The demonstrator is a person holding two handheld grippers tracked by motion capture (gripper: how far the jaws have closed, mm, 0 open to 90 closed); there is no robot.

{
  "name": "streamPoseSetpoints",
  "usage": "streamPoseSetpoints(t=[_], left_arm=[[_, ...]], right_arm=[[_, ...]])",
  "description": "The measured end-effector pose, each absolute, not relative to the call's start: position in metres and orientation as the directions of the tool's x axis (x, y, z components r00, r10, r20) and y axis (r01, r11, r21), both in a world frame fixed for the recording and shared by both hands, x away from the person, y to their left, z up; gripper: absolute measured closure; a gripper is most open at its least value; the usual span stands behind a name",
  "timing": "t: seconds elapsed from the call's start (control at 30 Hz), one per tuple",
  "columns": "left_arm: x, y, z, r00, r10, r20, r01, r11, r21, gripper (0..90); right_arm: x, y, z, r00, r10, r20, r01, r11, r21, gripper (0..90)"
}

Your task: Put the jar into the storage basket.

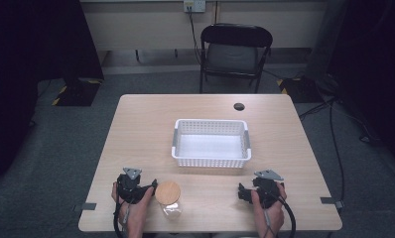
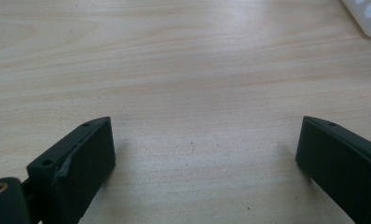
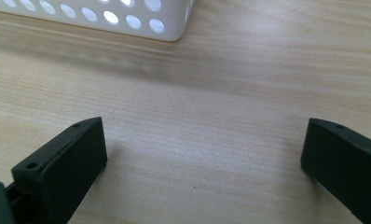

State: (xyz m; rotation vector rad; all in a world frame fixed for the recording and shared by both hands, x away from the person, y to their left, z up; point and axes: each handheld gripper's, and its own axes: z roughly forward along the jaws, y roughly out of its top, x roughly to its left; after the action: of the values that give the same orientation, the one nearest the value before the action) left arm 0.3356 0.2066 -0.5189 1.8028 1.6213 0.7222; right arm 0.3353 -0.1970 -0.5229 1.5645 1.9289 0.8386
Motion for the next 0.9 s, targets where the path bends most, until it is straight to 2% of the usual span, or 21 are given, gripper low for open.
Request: streamPoseSetpoints(t=[0.57,0.9], left_arm=[[0.336,0.207,-0.519,0.11,0.994,0.0,0.668,-0.074,0.74,3.3],[0.327,0.224,-0.515,0.066,0.989,-0.135,0.613,0.067,0.788,5.3]], right_arm=[[0.335,-0.197,-0.523,-0.202,0.979,-0.009,0.662,0.143,0.736,0.0],[0.335,-0.197,-0.523,-0.203,0.979,-0.009,0.662,0.143,0.736,0.0]])
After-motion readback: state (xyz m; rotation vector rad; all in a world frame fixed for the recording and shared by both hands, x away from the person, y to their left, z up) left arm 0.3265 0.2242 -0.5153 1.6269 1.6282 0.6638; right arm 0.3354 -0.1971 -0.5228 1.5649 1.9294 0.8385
